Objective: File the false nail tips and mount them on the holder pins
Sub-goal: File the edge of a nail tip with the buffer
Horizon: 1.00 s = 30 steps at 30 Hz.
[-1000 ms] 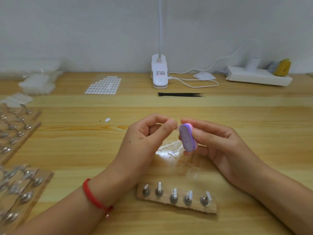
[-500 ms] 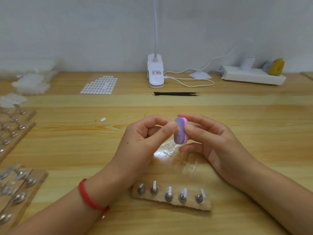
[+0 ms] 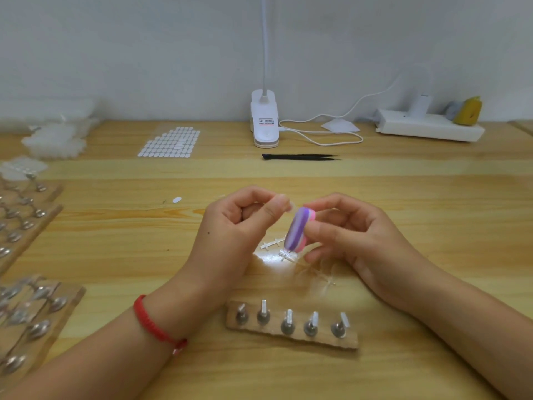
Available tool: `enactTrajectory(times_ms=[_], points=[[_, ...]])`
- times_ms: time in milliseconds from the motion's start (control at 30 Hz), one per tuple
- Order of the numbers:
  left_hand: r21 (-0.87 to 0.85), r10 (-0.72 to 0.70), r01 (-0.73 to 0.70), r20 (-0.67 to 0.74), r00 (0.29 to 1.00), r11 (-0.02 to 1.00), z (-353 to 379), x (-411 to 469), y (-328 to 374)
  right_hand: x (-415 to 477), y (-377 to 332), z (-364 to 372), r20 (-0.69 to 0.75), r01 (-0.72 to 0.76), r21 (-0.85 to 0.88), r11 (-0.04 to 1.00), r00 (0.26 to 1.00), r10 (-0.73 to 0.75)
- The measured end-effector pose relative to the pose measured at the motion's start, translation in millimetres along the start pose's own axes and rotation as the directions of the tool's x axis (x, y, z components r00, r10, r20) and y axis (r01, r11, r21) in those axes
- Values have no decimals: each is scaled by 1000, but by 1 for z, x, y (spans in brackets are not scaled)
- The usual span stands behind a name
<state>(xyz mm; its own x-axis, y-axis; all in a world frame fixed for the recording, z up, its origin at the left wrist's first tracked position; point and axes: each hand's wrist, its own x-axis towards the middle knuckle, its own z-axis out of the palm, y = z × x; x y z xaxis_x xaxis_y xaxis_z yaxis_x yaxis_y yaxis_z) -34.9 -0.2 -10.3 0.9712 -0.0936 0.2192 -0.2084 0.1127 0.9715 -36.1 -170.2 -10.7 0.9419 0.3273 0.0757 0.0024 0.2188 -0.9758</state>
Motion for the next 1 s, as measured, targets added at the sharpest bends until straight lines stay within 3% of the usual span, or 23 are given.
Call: enactTrajectory(times_ms=[100,233,367,500,600,733,833,933,1000], points=[[-15,1,-1,14,1000,1000,0,0,-1,0,1,-3,-59,-1,68,998,998,5],[-21,8,-7,13,1000,1000,1,0,-1,-2,0,2,34,7,-28,1000,999,-6],[-31,-10,11,16,1000,999,1,0,-1,1,-1,-2,-59,9,62,998,998,-5],[-22,-21,22,26,999,1000,1,0,0,-1,2,0,2,6,-38,999,1000,-6],[-14,-25,25,12,1000,1000,2,0,2,1,0,-3,-88,14,66,998,996,-9],[4,-37,37,-2,999,999,1,0,1,1,-1,-1,-30,-9,37,999,1000,10],[10,-47,47,-16,999,999,1,1,1,1,-1,-2,-98,5,100,995,995,5],[4,-46,46,-3,999,999,2,0,2,0,-1,0,-46,-6,37,999,999,8],[4,-48,48,-16,999,999,1,1,1,1,-1,-1,-88,-2,76,997,996,8]])
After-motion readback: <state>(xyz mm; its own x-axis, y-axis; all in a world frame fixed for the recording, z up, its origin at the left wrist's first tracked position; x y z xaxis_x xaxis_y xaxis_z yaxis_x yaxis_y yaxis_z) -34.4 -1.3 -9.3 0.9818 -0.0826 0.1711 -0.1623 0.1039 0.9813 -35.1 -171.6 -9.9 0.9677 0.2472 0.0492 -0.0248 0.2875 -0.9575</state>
